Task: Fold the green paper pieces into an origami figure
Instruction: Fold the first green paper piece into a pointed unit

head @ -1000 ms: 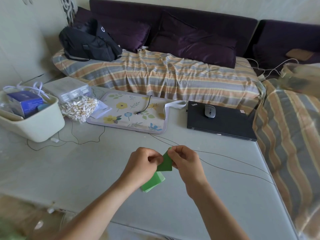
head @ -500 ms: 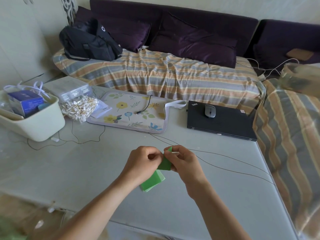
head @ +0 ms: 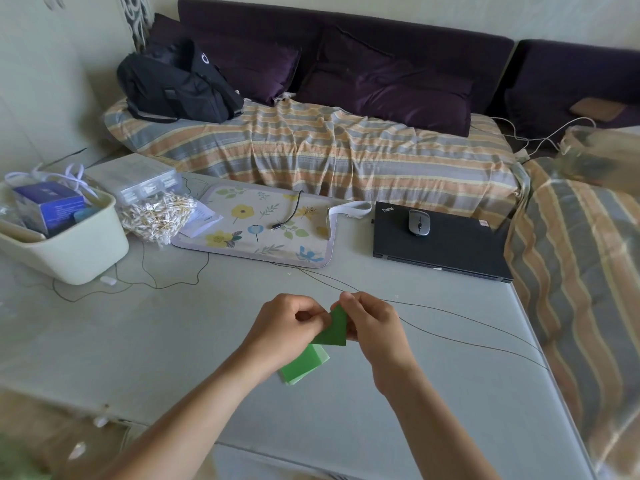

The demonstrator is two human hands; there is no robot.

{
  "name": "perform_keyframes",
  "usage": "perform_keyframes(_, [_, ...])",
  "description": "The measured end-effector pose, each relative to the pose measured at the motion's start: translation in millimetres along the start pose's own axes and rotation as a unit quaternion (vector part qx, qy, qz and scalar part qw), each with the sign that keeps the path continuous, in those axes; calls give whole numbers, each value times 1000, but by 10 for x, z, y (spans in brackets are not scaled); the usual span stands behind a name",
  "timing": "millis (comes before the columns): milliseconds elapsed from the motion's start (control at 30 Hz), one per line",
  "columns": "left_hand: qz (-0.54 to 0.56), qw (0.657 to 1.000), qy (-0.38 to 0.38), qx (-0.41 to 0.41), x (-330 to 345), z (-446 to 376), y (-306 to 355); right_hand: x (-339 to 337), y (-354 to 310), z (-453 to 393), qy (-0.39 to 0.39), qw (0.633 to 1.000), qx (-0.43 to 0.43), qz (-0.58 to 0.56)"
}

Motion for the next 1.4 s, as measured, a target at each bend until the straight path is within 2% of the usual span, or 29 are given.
perform_keyframes(267, [74, 997, 14, -24, -10, -45, -65, 18, 18, 15, -18, 1000, 25, 6])
perform_keyframes(433, [186, 979, -36, -74, -1, -50, -62, -5, 29, 14, -20, 1000, 12, 6])
perform_keyframes(733, [280, 957, -42, -58, -4, -80, -21, -31, 32, 7, 5, 1000, 15, 2])
perform_keyframes(1033, [204, 978, -32, 10, 15, -59, -18, -8, 20, 3, -13, 999, -1, 44])
perform_keyframes(1233, [117, 992, 14, 46, -4, -63, -31, 41, -24, 42, -25, 997, 56, -36])
perform_keyframes(1400, [93, 993, 30, 62, -3, -44, -16, 22, -8, 34, -13, 998, 53, 3])
Point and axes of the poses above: each hand's wrist, its own z-axis away from the middle knuckle, its own x-axis out of the palm, y = z × x, the point moved 3 cm from there along -z, towards the middle knuckle, and after that the axes turned 10 degrees about -x, right-handed, at the moved point
